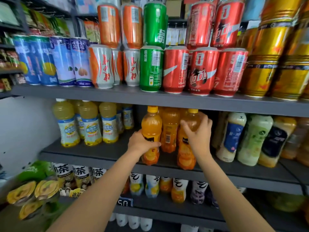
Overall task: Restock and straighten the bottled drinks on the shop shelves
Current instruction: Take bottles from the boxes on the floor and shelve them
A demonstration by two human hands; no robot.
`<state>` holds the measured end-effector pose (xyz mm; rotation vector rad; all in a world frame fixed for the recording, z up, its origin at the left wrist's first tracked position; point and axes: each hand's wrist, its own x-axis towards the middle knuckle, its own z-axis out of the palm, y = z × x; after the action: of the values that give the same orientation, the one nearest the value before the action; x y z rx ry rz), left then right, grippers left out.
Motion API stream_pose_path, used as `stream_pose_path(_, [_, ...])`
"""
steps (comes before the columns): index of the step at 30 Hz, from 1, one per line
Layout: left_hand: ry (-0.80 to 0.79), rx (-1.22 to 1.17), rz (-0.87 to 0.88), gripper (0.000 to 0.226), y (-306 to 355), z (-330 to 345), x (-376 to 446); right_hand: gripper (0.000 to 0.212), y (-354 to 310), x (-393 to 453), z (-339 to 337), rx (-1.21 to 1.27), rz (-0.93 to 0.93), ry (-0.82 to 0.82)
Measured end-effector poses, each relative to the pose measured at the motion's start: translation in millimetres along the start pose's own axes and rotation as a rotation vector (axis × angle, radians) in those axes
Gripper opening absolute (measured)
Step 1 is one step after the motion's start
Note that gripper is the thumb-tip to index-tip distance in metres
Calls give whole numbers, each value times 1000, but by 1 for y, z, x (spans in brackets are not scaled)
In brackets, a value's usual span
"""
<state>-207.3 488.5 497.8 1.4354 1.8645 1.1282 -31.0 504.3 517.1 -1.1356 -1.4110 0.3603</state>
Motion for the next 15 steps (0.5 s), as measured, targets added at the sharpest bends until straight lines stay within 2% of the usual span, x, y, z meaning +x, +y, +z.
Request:
stream_pose_path(2, [-29,43,-16,62,0,-2,5,81,17,-13,5,0,15,-107])
stream_pose_path(4, [-65,109,-13,65,2,-2,7,86,35,-24,9,-3,38,-120])
stream_pose_path(8, [-97,179,-15,74,5,-1,10,79,50,-23,17,66,114,-66])
stream_pose_path(12, [-177,277,-72,87,-2,0,8,71,57,-19,27,78,64,-72])
stream_pose_path(15, [-178,267,-51,86,-10,1,6,65,64,-16,34,85,41,-79])
